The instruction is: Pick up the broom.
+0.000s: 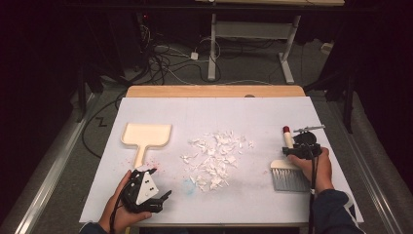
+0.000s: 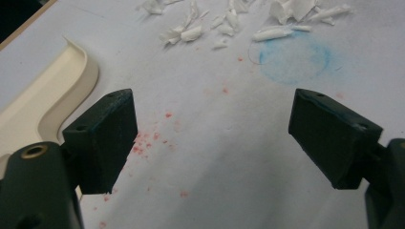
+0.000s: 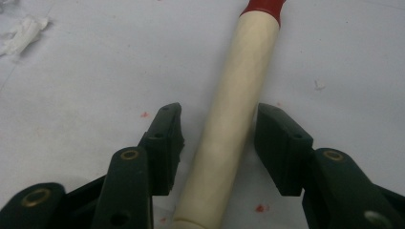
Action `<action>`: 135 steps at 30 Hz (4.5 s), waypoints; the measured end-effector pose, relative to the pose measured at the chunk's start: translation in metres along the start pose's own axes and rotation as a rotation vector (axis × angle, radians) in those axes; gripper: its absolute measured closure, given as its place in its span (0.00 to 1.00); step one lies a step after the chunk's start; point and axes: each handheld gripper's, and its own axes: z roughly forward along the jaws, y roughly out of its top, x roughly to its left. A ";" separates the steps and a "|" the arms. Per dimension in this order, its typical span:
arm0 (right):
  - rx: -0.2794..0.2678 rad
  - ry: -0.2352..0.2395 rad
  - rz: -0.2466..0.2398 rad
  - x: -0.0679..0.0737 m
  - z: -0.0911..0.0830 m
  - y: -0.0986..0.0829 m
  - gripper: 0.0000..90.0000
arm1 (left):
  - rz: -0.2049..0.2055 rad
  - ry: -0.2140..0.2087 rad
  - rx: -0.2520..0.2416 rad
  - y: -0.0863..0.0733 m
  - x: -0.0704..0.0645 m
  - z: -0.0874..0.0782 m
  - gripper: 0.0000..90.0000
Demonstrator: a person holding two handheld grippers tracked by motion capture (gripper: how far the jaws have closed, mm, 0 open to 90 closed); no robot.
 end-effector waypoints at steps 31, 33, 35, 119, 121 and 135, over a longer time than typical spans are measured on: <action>-0.106 0.015 -0.025 -0.002 -0.007 -0.004 0.80 | 0.005 -0.013 -0.005 0.001 0.000 -0.001 0.18; -0.153 0.022 -0.040 -0.002 -0.014 -0.006 0.80 | 0.007 -0.015 -0.001 0.000 0.000 -0.001 0.18; -0.190 0.028 -0.041 -0.002 -0.022 -0.008 0.80 | 0.002 -0.015 -0.003 0.000 0.000 -0.001 0.18; -0.334 0.778 -0.825 0.167 -0.093 -0.040 0.57 | 0.093 -0.651 -0.228 0.117 -0.033 0.012 0.72; -0.301 0.807 -0.847 0.171 -0.088 -0.041 0.64 | 0.095 -0.660 -0.233 0.117 -0.033 0.012 0.72; -0.362 0.741 -0.750 0.153 -0.097 -0.038 0.76 | 0.065 -0.384 -0.280 0.100 -0.015 0.000 0.32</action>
